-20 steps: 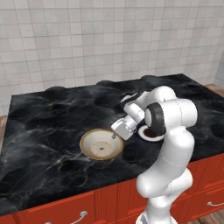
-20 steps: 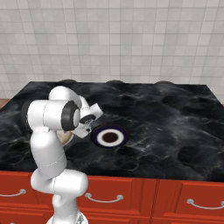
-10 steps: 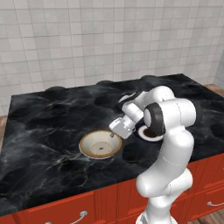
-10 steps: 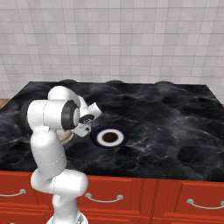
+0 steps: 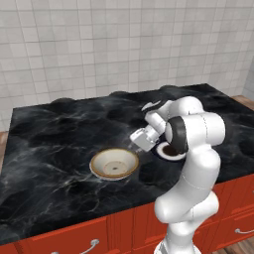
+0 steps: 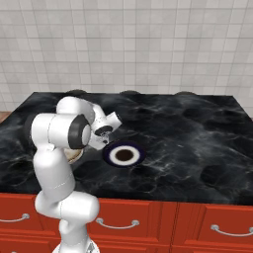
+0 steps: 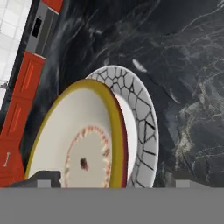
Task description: Move the bowls from the cabinet to the plates on the dining table.
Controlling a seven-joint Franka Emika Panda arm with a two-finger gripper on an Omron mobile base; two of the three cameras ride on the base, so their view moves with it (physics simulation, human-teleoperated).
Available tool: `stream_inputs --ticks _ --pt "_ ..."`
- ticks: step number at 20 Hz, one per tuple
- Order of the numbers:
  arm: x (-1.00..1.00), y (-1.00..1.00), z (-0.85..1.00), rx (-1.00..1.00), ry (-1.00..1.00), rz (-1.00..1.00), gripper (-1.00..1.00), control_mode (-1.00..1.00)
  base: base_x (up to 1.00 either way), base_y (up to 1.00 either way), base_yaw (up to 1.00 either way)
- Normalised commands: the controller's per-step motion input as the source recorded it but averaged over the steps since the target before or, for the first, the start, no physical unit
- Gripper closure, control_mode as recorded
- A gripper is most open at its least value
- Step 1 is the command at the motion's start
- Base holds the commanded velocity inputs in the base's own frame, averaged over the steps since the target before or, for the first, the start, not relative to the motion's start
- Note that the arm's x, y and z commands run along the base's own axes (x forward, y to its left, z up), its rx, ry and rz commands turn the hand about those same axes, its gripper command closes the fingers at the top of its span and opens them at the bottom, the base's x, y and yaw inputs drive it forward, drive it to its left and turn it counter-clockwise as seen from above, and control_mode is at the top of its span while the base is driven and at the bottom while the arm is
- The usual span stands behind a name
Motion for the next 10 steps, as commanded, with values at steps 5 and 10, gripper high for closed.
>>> stream_inputs --ticks 5,10 --pt "0.06 -0.27 0.70 0.04 0.03 -0.06 -1.00 -1.00 0.00 0.00 0.00" --pt "-0.12 -0.27 0.87 0.07 0.08 -0.23 -1.00 -1.00 0.00 0.00 0.00"
